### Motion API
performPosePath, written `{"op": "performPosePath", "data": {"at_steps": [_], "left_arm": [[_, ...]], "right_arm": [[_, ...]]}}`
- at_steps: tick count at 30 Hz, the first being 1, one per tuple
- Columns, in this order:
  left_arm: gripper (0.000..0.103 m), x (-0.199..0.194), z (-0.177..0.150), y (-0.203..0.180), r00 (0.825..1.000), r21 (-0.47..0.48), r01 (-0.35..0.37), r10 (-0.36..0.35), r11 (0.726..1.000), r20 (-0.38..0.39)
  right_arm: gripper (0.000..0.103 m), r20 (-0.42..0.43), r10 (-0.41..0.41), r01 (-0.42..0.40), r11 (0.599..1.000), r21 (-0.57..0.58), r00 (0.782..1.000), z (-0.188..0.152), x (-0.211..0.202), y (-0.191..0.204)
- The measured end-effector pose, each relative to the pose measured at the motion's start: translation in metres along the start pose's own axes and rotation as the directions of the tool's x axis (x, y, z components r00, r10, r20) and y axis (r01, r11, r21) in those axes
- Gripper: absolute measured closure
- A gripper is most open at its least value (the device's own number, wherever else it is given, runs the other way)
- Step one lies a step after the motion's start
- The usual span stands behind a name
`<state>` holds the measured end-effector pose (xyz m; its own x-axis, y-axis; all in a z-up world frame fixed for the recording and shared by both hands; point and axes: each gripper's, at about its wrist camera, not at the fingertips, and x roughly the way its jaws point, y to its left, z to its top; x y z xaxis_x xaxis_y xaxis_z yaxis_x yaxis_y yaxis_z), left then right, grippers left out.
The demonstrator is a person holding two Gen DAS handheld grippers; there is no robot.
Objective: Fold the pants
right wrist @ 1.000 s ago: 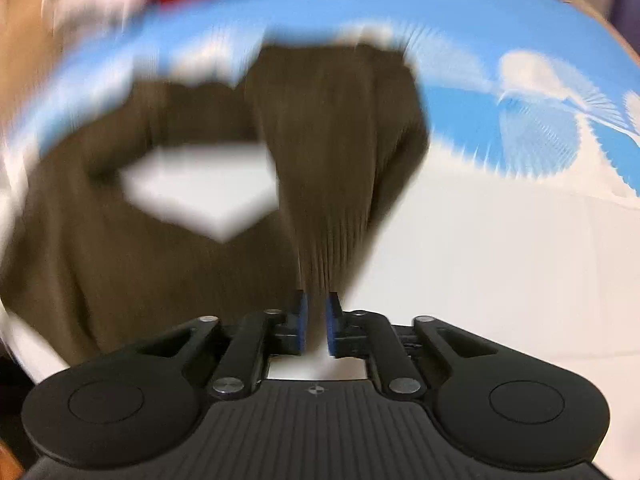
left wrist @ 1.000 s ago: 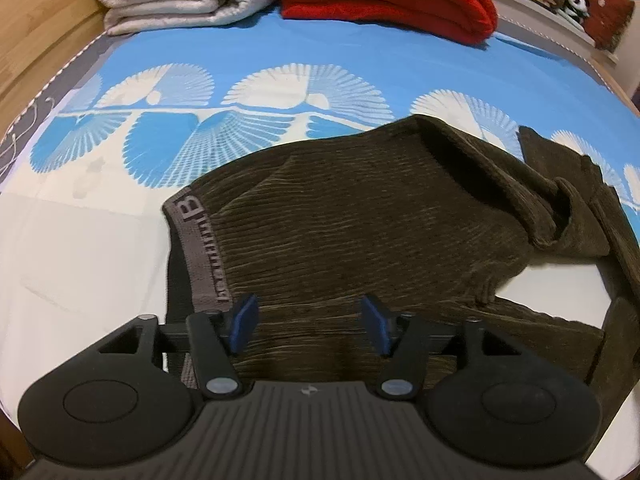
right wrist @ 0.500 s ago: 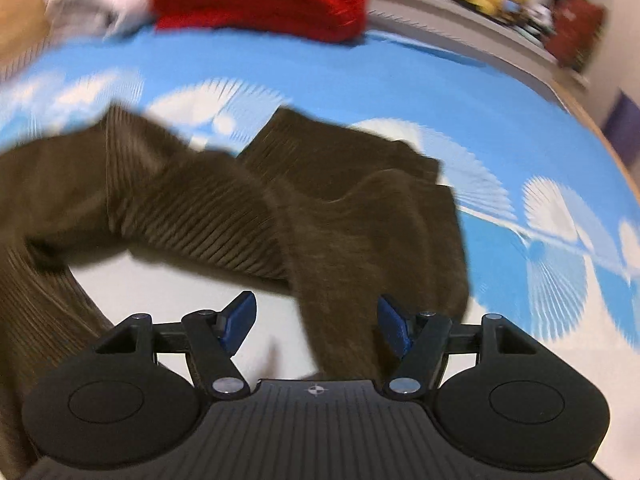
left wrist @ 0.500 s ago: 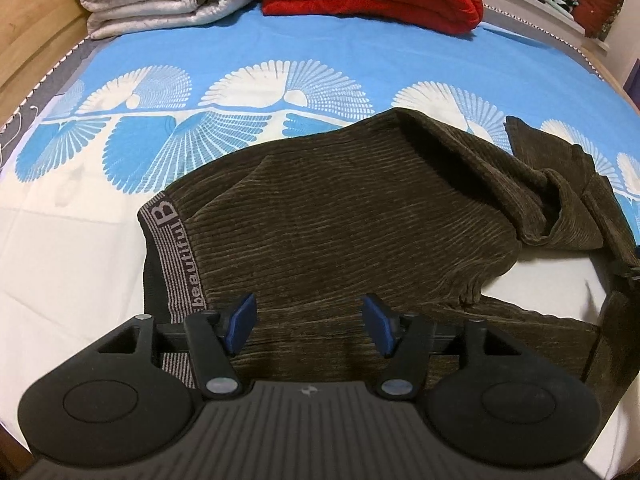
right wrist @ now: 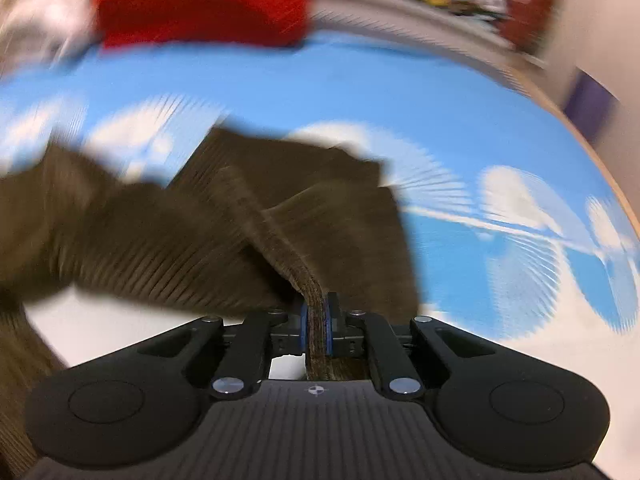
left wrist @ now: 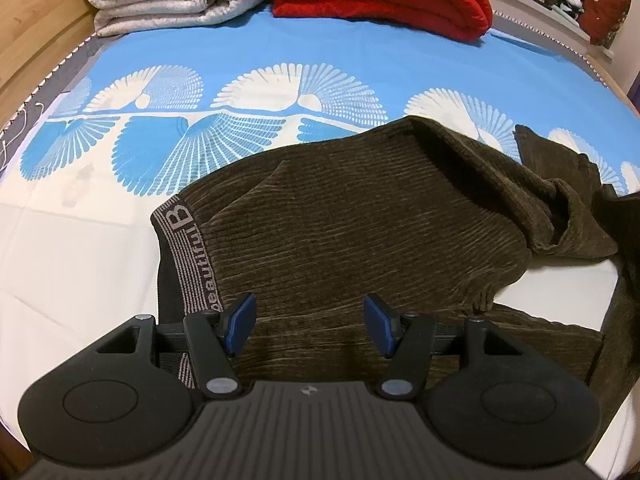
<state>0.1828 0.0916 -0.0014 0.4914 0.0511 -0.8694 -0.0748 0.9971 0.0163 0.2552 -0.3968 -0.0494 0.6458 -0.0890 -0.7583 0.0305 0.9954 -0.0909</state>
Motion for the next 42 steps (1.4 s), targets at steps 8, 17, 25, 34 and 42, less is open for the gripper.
{"op": "performPosePath", "data": {"at_steps": [8,17,25,34,42], "left_arm": [[0.038,-0.008,-0.008,-0.014,1.000,0.030,0.004,-0.004,1.000,0.013],[0.038,-0.004,-0.016,-0.016,1.000,0.047,-0.021,0.021,0.999,-0.010],[0.038,0.001,-0.017,-0.014,1.000,0.060,-0.021,0.022,0.998,-0.022],[0.037,0.005,-0.015,-0.009,0.999,0.058,-0.009,0.011,0.998,-0.034],[0.037,0.009,-0.019,-0.007,0.999,0.057,-0.016,0.019,0.998,-0.050]], "right_arm": [[0.096,-0.105,-0.126,0.163,0.681,0.714,0.986,-0.097,-0.076,-0.198],[0.096,-0.326,0.006,0.305,0.338,0.890,0.945,-0.216,-0.094,-0.269],[0.089,-0.498,-0.102,0.503,0.318,0.804,0.861,-0.223,-0.095,-0.257],[0.054,-0.286,-0.335,0.409,0.393,0.823,0.898,-0.169,-0.124,-0.241],[0.055,-0.210,-0.011,0.155,0.716,0.681,0.978,-0.118,-0.023,-0.171]]}}
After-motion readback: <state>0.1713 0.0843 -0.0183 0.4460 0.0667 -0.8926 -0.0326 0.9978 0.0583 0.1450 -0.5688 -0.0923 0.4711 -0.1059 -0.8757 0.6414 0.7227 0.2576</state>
